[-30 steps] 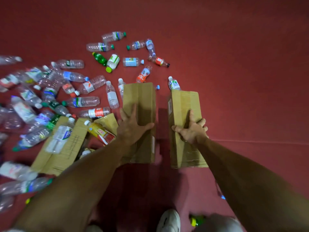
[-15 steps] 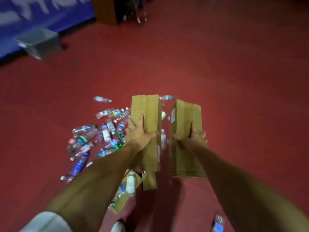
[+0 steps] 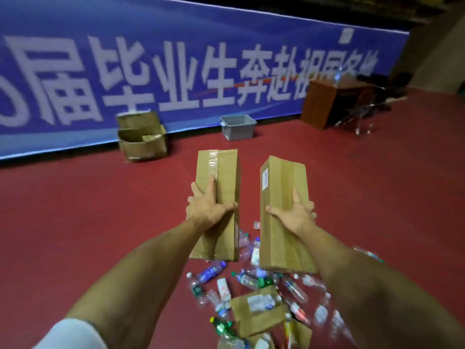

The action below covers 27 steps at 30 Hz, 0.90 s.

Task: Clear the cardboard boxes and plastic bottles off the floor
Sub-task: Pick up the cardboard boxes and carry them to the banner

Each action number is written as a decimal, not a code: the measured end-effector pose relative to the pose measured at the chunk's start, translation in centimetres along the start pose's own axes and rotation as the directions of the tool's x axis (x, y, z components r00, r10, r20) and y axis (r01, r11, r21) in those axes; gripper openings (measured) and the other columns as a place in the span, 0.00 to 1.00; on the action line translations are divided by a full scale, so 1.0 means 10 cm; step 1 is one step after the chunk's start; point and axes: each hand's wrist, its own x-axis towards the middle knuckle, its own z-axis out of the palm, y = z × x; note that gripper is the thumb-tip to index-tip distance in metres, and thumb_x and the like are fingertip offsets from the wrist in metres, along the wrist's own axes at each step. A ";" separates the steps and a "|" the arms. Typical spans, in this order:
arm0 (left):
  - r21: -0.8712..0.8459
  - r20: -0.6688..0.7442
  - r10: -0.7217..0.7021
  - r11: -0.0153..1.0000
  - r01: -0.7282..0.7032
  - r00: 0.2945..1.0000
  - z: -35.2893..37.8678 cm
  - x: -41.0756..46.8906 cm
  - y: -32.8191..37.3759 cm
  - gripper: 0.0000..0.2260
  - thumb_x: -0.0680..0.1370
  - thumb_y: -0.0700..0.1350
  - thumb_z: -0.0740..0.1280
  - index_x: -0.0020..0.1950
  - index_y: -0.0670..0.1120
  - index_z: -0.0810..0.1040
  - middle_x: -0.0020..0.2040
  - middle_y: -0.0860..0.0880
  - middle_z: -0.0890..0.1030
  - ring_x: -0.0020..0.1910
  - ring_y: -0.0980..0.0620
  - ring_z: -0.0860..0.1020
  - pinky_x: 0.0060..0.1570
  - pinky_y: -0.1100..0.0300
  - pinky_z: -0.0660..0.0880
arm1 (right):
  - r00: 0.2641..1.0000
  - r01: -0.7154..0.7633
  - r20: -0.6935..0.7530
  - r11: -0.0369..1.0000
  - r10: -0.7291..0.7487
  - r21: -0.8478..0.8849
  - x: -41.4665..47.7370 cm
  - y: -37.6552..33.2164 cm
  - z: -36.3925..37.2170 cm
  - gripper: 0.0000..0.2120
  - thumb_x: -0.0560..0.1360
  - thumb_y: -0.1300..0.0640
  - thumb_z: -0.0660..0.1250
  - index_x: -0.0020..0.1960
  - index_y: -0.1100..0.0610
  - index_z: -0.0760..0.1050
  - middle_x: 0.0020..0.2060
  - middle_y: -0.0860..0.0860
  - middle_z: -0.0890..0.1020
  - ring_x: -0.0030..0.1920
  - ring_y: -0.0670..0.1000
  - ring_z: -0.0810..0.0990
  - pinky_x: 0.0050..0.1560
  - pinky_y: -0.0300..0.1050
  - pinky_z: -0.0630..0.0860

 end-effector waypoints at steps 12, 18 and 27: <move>-0.066 -0.239 -0.229 0.973 0.220 0.944 -2.22 1.17 -2.30 0.51 0.69 0.71 0.70 0.81 0.60 0.42 0.80 0.40 0.48 0.72 0.33 0.63 0.67 0.40 0.67 | 0.932 0.273 0.238 0.961 -0.274 0.038 0.17 -3.06 2.19 0.52 0.70 0.34 0.73 0.80 0.37 0.40 0.80 0.60 0.43 0.79 0.68 0.46 0.75 0.68 0.56; -0.126 -0.280 -0.311 0.950 0.286 0.908 -2.75 1.77 -2.89 0.51 0.69 0.71 0.71 0.81 0.59 0.44 0.79 0.40 0.49 0.71 0.33 0.65 0.66 0.40 0.68 | 0.901 0.334 0.285 0.942 -0.327 0.026 0.53 -4.04 2.77 0.53 0.69 0.33 0.73 0.80 0.38 0.41 0.80 0.60 0.44 0.78 0.67 0.47 0.74 0.68 0.56; -0.109 -0.268 -0.364 0.931 0.347 0.892 -3.11 3.65 -3.22 0.51 0.69 0.72 0.70 0.81 0.59 0.44 0.79 0.39 0.51 0.71 0.32 0.65 0.66 0.40 0.69 | 0.886 0.331 0.319 0.941 -0.337 0.072 2.05 -5.38 3.46 0.53 0.67 0.32 0.74 0.81 0.40 0.45 0.80 0.60 0.47 0.78 0.67 0.51 0.75 0.66 0.57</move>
